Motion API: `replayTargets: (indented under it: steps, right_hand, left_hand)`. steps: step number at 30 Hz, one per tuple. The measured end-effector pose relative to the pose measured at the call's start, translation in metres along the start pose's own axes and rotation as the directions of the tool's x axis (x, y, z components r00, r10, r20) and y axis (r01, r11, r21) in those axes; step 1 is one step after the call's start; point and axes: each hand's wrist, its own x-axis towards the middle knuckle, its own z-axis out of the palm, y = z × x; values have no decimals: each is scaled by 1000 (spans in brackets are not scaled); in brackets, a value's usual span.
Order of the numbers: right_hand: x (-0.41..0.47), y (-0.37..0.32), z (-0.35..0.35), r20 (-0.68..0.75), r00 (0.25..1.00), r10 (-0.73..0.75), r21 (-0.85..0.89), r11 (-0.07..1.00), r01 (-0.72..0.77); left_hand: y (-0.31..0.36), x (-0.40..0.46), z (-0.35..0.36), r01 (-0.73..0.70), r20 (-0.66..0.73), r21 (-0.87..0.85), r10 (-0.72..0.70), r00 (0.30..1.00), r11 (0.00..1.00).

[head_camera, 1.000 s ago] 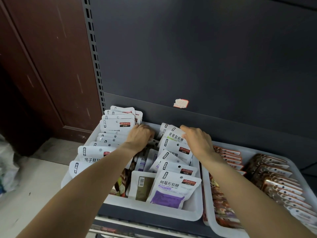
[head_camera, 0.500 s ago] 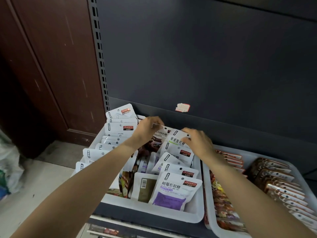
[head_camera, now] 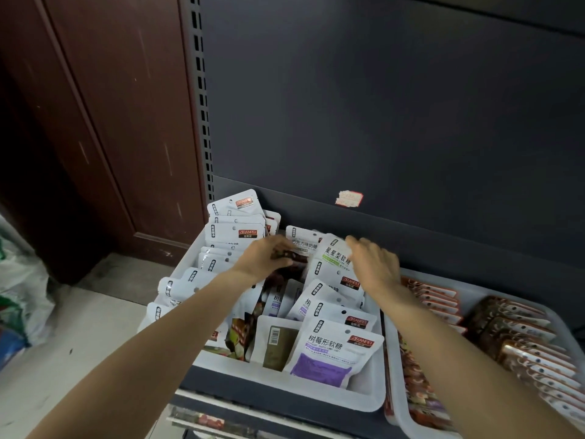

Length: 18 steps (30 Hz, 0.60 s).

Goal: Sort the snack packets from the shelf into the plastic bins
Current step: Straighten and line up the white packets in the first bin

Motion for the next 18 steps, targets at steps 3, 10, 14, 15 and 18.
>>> replayTargets:
  steps: [3,10,14,15,18]
  right_hand:
    - [-1,1,10,48,997,57,80,995,-61]
    - [-31,0,5,40,993,-109,225,969,97]
    - [-26,0,17,189,982,-17,190,982,-19]
    - [-26,-2,18,169,985,19,159,986,-46]
    - [-28,-5,22,160,986,42,117,991,-61]
  left_hand:
    - [5,-4,1,-14,63,127,6,998,992]
    - [2,-14,22,-177,168,559,98,981,810]
    - [4,-8,24,-135,149,504,68,986,853]
    - [4,-7,24,-112,143,452,52,988,885]
    - [2,-6,29,-58,162,241,19,987,969]
